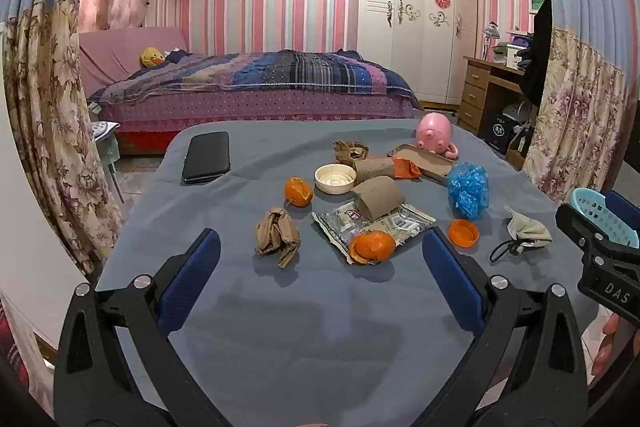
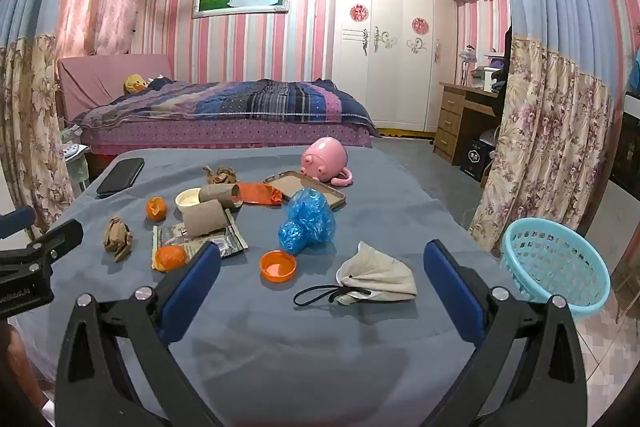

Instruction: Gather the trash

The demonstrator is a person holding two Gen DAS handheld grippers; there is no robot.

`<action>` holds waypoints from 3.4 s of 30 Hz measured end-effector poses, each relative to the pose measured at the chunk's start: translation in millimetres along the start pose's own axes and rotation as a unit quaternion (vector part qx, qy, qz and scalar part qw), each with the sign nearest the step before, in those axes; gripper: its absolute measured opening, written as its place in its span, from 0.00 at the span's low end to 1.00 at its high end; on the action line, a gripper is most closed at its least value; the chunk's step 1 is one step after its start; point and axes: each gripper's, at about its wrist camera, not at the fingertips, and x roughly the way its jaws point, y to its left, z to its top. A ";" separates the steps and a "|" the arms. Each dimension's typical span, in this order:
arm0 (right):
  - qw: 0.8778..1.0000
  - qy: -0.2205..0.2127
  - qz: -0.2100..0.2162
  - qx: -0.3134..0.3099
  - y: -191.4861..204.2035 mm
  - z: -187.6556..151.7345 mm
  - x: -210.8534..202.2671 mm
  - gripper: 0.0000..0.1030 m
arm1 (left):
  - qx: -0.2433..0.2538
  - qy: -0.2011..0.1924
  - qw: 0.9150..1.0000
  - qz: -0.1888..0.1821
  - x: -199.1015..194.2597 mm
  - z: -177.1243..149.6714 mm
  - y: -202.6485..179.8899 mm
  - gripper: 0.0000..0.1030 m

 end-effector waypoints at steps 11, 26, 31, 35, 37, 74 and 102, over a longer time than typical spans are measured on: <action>1.000 0.000 0.003 0.008 -3.2 0.8 -3.0 0.96 | -0.001 -0.003 1.000 0.002 1.3 0.6 0.9 0.95; 1.000 -0.003 -0.001 0.008 -7.0 -1.4 -0.5 0.96 | 0.015 -0.006 1.000 0.007 -1.7 1.8 -8.4 0.95; 1.000 -0.004 -0.002 0.006 -7.2 -1.2 -0.6 0.96 | 0.016 -0.005 1.000 0.005 -2.7 2.3 -11.0 0.95; 1.000 -0.004 -0.002 0.007 -8.0 -0.6 -1.3 0.96 | 0.016 -0.006 1.000 0.004 -2.6 1.9 -11.8 0.95; 1.000 -0.004 -0.002 0.007 -8.3 -0.6 -1.2 0.96 | 0.016 -0.005 1.000 0.005 -2.5 1.8 -13.2 0.95; 1.000 -0.005 -0.002 0.010 -13.1 1.4 -3.3 0.96 | 0.018 -0.006 1.000 -0.001 -5.2 2.3 -20.2 0.95; 1.000 0.000 -0.002 0.008 -13.2 1.6 -0.8 0.96 | 0.016 -0.007 1.000 0.000 -1.4 -0.4 -12.6 0.95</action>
